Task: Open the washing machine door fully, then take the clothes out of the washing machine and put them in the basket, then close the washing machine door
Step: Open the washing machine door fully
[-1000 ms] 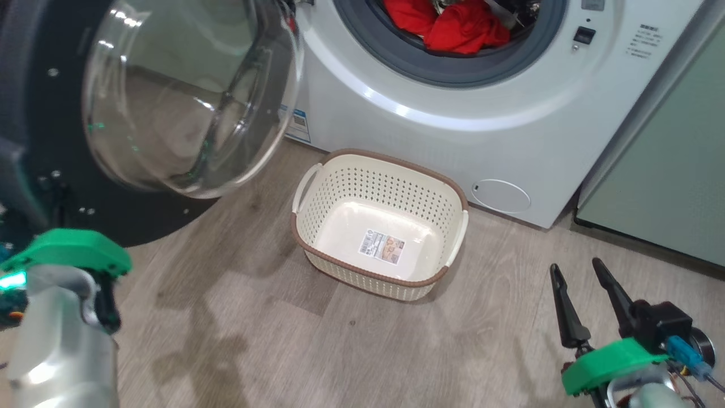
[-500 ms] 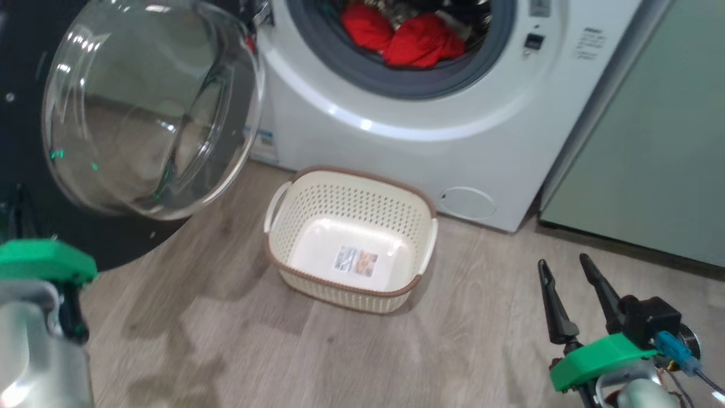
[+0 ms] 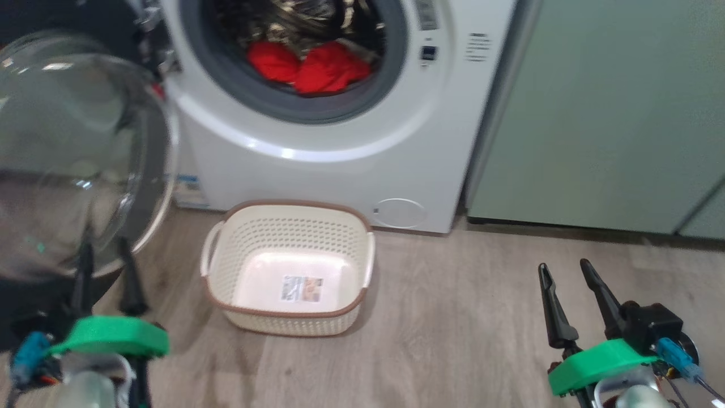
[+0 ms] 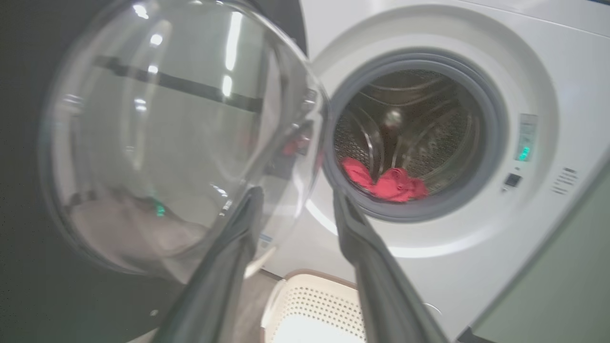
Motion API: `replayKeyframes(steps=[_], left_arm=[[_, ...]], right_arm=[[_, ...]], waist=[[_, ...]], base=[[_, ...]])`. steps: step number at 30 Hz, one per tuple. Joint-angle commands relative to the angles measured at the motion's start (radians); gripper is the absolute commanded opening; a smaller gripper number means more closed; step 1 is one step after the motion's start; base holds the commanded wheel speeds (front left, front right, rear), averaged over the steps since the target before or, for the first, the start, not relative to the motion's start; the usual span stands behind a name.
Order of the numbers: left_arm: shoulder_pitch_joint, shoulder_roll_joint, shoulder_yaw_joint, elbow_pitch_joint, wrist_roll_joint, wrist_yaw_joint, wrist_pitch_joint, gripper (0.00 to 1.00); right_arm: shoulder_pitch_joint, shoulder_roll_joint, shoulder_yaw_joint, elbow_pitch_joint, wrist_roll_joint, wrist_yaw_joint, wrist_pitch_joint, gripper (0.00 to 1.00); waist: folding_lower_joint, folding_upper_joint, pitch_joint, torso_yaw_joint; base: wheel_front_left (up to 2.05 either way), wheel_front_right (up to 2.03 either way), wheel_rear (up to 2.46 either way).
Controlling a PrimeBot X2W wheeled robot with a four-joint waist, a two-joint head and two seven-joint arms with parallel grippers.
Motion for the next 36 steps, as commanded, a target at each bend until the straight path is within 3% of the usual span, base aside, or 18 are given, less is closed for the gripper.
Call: replayKeyframes(steps=[1,7,16,36], left_arm=[[-0.003,0.007,-0.006,-0.06,-0.01,-0.006,-0.006,1.0],[0.029,-0.001,-0.083,-0.076,-0.021,-0.006,-0.006,1.0],[0.011,0.001,-0.107,-0.038,0.008,-0.006,-0.006,1.0],[-0.005,0.001,-0.06,0.001,0.089,-0.006,-0.006,1.0]], right_arm=[[-0.019,-0.003,0.012,-0.036,0.004,-0.001,-0.009,1.0],[-0.017,-0.002,0.009,-0.04,-0.002,-0.001,-0.009,1.0],[-0.016,-0.01,-0.001,-0.044,-0.005,-0.001,-0.009,1.0],[-0.025,-0.007,-0.005,-0.047,-0.01,-0.001,-0.009,1.0]], waist=[[0.0,0.0,-0.01,-0.069],[0.0,0.0,-0.005,-0.172],[0.0,0.0,0.01,-0.27],[0.0,0.0,0.018,-0.27]], base=[[0.0,0.0,0.0],[0.0,0.0,0.0],[0.0,0.0,0.0],[0.0,0.0,0.0]])
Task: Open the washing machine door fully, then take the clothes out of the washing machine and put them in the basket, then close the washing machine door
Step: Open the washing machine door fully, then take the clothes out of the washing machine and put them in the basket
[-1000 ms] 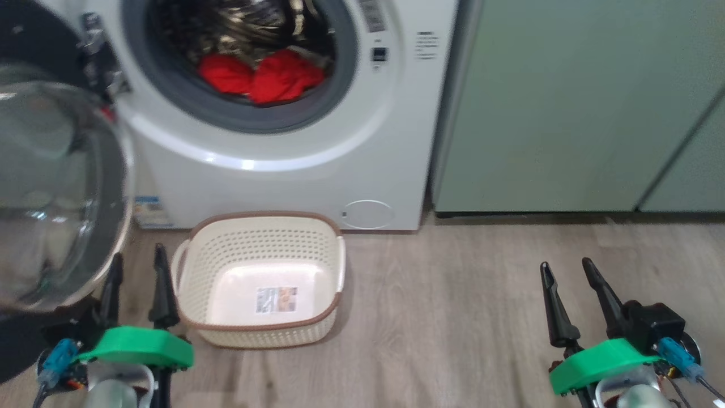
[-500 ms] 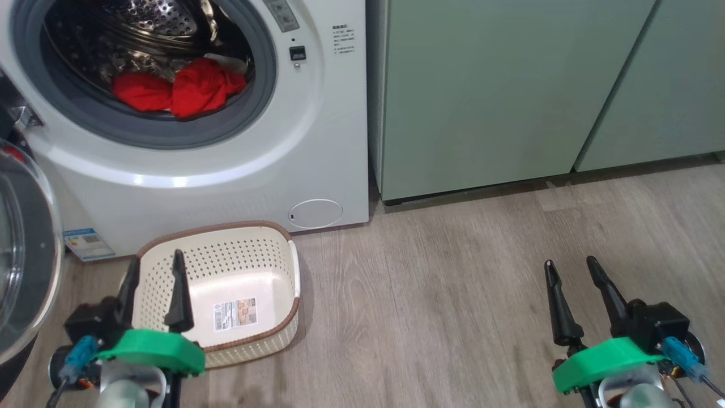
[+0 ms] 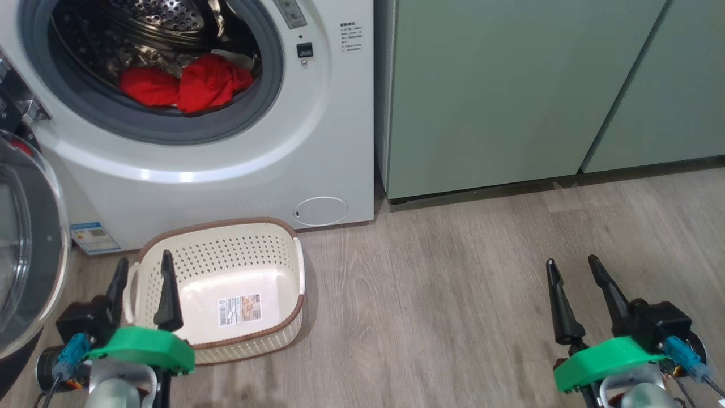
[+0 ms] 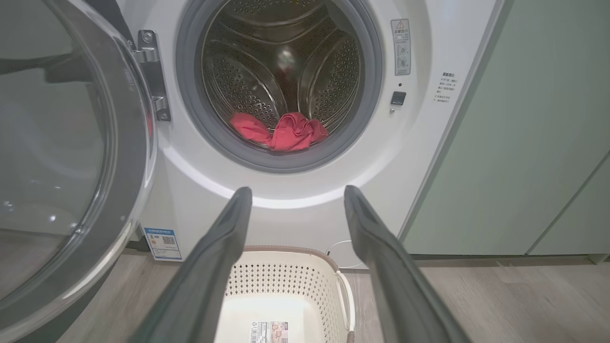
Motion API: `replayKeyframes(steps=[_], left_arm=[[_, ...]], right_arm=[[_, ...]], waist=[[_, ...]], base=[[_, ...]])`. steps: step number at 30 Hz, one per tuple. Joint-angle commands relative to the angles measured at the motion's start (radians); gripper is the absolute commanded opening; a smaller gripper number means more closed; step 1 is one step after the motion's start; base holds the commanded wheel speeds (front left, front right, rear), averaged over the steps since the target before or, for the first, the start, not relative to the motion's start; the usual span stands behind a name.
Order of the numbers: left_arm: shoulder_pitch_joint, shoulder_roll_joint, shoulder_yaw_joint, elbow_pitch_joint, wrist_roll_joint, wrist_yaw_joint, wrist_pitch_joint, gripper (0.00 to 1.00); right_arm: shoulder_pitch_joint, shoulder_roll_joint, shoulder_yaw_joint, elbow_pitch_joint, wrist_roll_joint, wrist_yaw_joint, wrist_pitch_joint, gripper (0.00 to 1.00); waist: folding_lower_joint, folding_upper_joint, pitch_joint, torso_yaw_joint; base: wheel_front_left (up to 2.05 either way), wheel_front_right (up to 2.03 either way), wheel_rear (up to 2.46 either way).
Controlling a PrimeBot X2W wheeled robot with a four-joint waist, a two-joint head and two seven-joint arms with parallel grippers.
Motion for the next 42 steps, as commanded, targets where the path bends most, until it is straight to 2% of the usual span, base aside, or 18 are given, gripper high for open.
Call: replayKeyframes(steps=[1,14,22,30,42], left_arm=[[-0.053,0.015,0.038,-0.022,0.01,0.001,-0.006,1.0],[-0.063,0.012,0.029,-0.003,0.011,0.001,-0.006,1.0],[-0.055,0.02,-0.014,-0.007,-0.062,0.001,-0.006,1.0],[-0.055,0.03,-0.026,-0.007,-0.071,0.001,-0.006,1.0],[-0.077,0.034,-0.031,0.009,-0.048,0.001,-0.006,1.0]], right_arm=[[-0.026,-0.008,0.022,-0.033,-0.006,-0.001,-0.009,1.0],[-0.028,-0.003,0.041,-0.028,0.0,-0.001,-0.009,1.0],[-0.021,0.001,0.042,-0.025,0.007,-0.001,-0.009,1.0],[-0.019,0.004,0.046,-0.023,0.01,-0.001,-0.009,1.0],[-0.026,0.004,0.042,-0.027,0.011,-0.001,-0.009,1.0]], waist=[[0.0,0.0,0.0,0.005],[0.0,0.0,-0.002,0.036],[0.0,0.0,-0.006,0.038],[0.0,0.0,-0.006,0.033],[0.0,0.0,0.016,0.033]], base=[[0.0,0.0,0.0],[0.0,0.0,0.0],[0.25,-0.25,0.0],[1.35,-1.35,0.0],[2.08,-2.06,-0.02]])
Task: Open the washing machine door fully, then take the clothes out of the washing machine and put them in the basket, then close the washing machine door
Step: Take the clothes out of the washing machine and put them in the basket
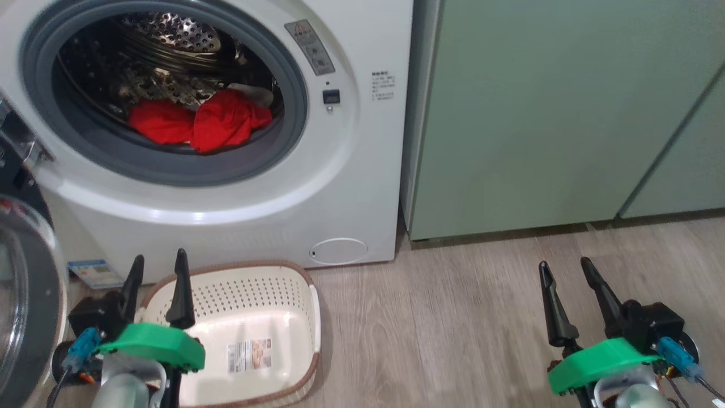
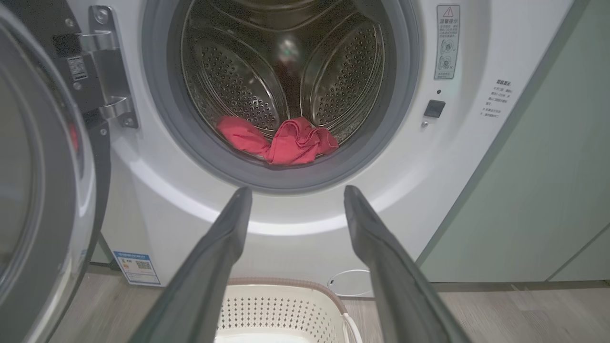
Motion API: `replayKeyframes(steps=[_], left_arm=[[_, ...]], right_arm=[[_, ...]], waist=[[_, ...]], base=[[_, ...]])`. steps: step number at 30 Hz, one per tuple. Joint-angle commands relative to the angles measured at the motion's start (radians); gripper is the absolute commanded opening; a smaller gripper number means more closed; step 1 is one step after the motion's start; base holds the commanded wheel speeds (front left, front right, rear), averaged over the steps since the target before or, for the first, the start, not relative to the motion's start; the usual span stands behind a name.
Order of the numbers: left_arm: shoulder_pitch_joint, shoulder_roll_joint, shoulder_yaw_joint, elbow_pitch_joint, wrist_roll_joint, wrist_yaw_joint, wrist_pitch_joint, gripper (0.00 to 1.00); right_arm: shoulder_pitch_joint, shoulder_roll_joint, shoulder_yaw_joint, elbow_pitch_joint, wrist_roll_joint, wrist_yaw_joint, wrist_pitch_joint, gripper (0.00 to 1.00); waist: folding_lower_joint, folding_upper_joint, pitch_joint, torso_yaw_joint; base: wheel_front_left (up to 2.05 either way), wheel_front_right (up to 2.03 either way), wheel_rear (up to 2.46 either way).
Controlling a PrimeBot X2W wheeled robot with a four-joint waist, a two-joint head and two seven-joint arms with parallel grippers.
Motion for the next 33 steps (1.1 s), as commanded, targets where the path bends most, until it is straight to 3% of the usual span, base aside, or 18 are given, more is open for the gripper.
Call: replayKeyframes(steps=[1,11,19,26,33], left_arm=[[-0.057,0.019,0.029,-0.033,0.009,0.001,-0.006,1.0],[-0.064,0.005,0.02,0.014,0.024,0.001,-0.006,1.0],[-0.167,0.014,-0.015,0.218,0.047,0.005,0.011,1.0],[-0.388,0.073,-0.048,0.351,0.0,0.002,0.184,1.0],[-0.601,0.148,-0.062,0.397,-0.024,0.002,0.351,1.0]], right_arm=[[-0.028,0.001,0.022,-0.033,0.004,-0.001,-0.009,1.0],[-0.037,0.004,0.019,-0.032,0.005,-0.001,-0.009,1.0],[-0.055,0.003,0.021,-0.035,0.009,-0.001,-0.009,1.0],[-0.107,0.006,0.003,-0.049,0.01,-0.001,-0.009,1.0],[-0.145,0.016,-0.017,-0.059,0.009,-0.001,-0.009,1.0]], waist=[[0.0,0.0,0.002,0.0],[0.0,0.0,0.017,-0.004],[0.0,0.0,0.058,-0.03],[0.0,0.0,0.174,-0.072],[0.0,0.0,0.274,-0.108]], base=[[1.74,-1.74,0.0],[0.95,-0.95,0.0],[0.0,0.0,0.0],[0.0,0.0,0.0],[0.0,0.0,0.0]])
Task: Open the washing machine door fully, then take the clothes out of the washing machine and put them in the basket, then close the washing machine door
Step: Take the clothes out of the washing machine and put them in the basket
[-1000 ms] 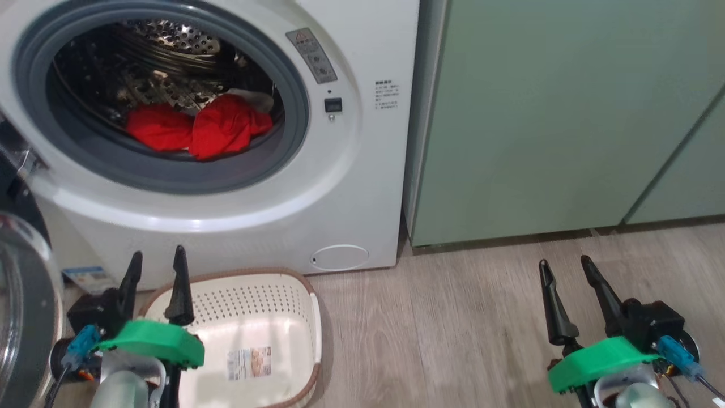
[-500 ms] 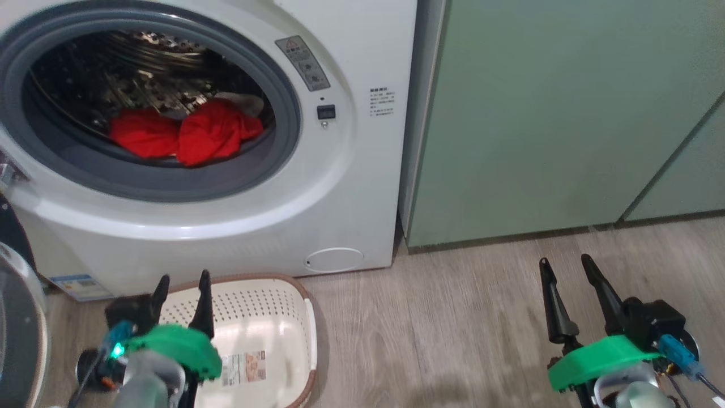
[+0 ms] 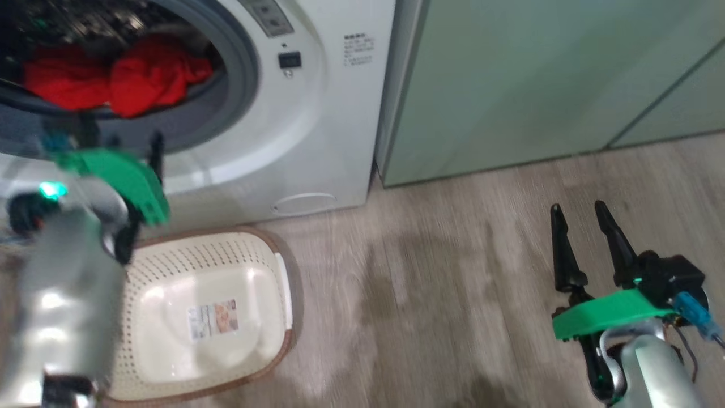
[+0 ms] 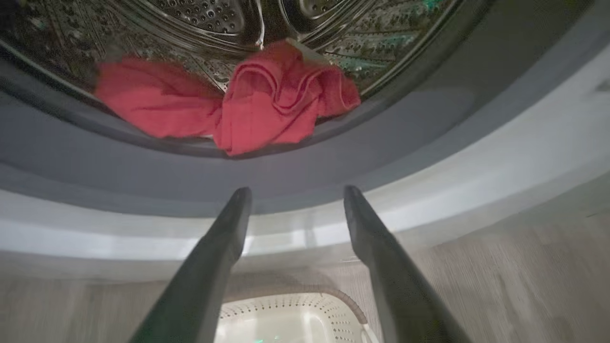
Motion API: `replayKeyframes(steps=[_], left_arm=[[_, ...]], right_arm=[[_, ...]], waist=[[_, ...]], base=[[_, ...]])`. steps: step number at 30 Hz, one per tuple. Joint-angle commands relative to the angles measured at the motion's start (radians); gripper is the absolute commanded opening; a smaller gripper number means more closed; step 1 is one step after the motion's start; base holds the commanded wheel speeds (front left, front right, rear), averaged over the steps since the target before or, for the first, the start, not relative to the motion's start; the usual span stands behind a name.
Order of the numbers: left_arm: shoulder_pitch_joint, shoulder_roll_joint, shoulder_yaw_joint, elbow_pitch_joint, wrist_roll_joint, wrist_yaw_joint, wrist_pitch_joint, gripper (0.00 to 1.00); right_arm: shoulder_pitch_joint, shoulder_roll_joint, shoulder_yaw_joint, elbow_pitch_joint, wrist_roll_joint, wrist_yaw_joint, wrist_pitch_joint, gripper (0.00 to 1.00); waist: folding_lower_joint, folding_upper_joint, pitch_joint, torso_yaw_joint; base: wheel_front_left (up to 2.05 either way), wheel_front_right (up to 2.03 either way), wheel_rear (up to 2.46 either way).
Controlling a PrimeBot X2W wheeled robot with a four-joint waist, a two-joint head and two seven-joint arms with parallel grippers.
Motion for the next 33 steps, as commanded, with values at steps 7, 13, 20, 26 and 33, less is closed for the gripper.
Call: replayKeyframes(steps=[7,13,20,26,33], left_arm=[[-0.252,0.102,0.006,0.015,0.013,0.021,0.112,1.0],[-0.387,0.162,-0.003,0.074,0.029,0.038,0.13,1.0],[-0.496,0.19,-0.052,0.166,0.062,0.038,0.146,1.0],[-0.55,0.22,-0.087,0.271,0.096,0.068,0.187,1.0],[-0.567,0.233,-0.1,0.353,0.092,0.067,0.209,0.0]], right_arm=[[-0.074,0.018,0.032,-0.047,0.005,-0.001,-0.009,1.0],[-0.113,0.025,0.053,-0.056,0.008,-0.001,-0.009,1.0],[-0.145,0.03,0.071,-0.06,0.012,-0.001,-0.009,1.0],[-0.161,0.031,0.077,-0.066,0.017,-0.001,-0.009,1.0],[-0.164,0.032,0.071,-0.069,0.019,-0.001,-0.009,1.0]], waist=[[0.0,0.0,0.14,-0.072],[0.0,0.0,0.208,-0.11],[0.0,0.0,0.271,-0.136],[0.0,0.0,0.303,-0.155],[0.0,0.0,0.32,-0.161]], base=[[0.0,0.0,0.0],[0.0,0.0,0.0],[0.0,0.0,0.0],[0.0,0.0,0.0],[0.0,0.0,0.0]])
